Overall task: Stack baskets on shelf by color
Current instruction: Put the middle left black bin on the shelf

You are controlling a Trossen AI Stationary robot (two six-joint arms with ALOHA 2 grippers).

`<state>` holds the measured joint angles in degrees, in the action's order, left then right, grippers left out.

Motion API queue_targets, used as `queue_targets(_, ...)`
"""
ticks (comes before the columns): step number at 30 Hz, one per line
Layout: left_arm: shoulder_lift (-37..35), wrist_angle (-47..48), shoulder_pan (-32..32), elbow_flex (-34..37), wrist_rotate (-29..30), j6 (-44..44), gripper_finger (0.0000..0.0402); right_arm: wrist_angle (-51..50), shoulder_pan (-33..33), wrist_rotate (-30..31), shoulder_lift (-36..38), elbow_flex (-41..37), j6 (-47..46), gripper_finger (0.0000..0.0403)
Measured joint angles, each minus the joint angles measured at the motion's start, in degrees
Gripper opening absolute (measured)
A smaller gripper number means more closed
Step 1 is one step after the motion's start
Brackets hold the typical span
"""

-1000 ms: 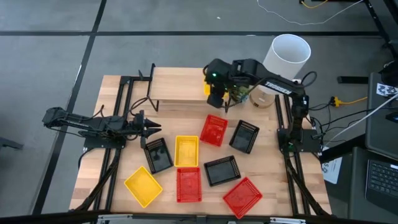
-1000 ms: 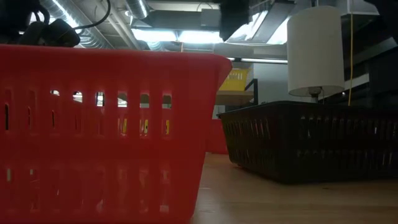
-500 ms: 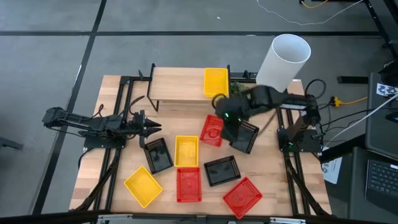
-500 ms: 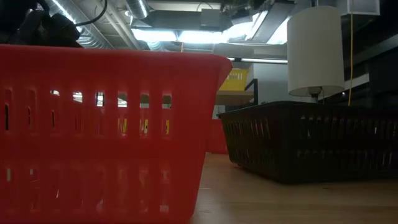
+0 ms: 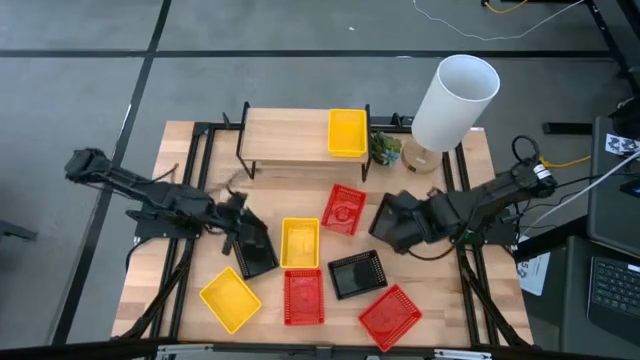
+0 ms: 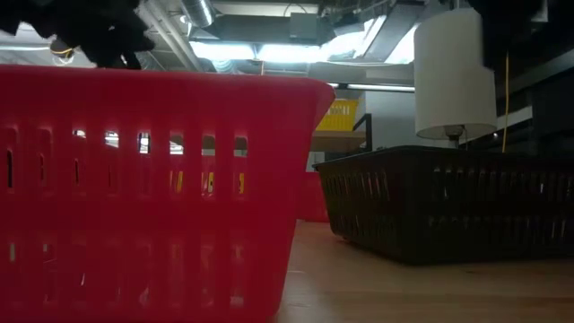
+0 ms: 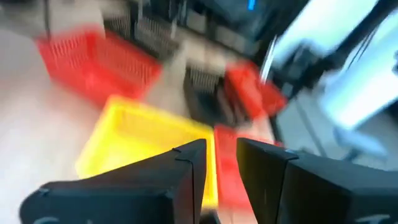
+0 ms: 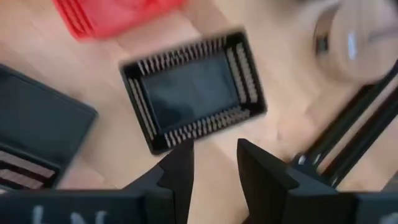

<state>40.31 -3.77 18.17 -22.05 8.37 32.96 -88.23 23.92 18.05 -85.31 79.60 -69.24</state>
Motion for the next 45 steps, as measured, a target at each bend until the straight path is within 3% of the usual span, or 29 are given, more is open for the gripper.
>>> queue_targets(7, 14.1, 23.6, 5.4, -16.0, 0.0, 13.7, 0.0081, 13.2, 4.8, -1.6, 0.7, -12.5, -5.5, 0.0122)
queue_targets(15, 27.3, 34.6, 13.6, -28.6, 0.2, 18.9, 0.008, 29.6, 6.3, -1.6, 0.6, -22.2, -5.3, 0.0122)
queue_targets(21, 34.2, 34.6, 16.1, -30.1, -0.1, 17.7, 0.008, 31.6, 6.3, -1.1, 0.6, -23.7, -5.2, 0.0122)
queue_targets(26, 39.4, 34.9, 16.2, -30.1, 3.3, 17.8, 0.008, 31.8, 6.3, 0.3, 0.6, -23.7, -5.0, 0.0122)
queue_targets(30, 42.7, 34.7, 15.4, -30.1, 1.7, 18.6, 0.008, 31.8, 6.3, 0.3, 0.6, -23.7, -4.6, 0.0122)
queue_targets(45, 48.2, 34.4, 15.0, -30.1, 0.5, 22.2, 0.008, 31.8, 6.3, 0.4, 0.6, -23.7, -3.9, 0.0122)
